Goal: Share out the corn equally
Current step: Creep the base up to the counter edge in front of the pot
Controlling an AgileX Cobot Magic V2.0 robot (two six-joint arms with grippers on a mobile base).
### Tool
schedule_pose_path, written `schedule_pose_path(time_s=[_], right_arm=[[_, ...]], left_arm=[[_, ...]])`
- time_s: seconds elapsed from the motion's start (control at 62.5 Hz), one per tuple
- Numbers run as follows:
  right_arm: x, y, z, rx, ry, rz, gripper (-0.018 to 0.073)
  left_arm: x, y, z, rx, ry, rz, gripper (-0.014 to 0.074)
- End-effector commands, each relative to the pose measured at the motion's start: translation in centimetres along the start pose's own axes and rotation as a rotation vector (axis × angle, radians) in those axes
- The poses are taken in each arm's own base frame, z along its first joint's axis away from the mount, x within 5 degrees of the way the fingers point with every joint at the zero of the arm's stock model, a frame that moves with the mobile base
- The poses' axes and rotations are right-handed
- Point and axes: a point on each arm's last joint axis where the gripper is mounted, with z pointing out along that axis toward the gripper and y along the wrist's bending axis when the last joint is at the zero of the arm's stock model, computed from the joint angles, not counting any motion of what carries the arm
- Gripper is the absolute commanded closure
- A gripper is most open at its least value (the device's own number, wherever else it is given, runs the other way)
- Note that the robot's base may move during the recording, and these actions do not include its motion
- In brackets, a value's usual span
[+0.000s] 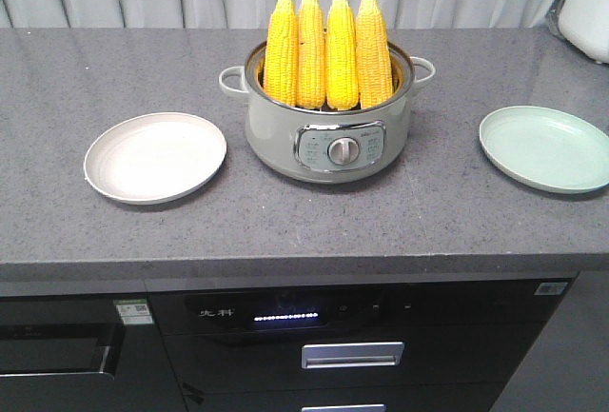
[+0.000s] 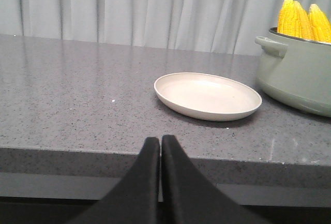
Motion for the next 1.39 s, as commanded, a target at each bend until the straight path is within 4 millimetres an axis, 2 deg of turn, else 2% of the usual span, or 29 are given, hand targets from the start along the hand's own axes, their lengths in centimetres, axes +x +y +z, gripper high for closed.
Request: schedule_pose_path(time_s=[0.0, 1.376], right_arm=[[-0.31, 0.05, 0.09, -0.004, -0.057, -0.004, 0.0564], [-0.31, 0.05, 0.09, -0.004, -0.057, -0.004, 0.0564]], left_arm=[[-0.27, 0.02, -0.07, 0.003, -0.071, -0.007, 0.0603], [-0.27, 0.02, -0.07, 0.003, -0.071, -0.007, 0.0603]])
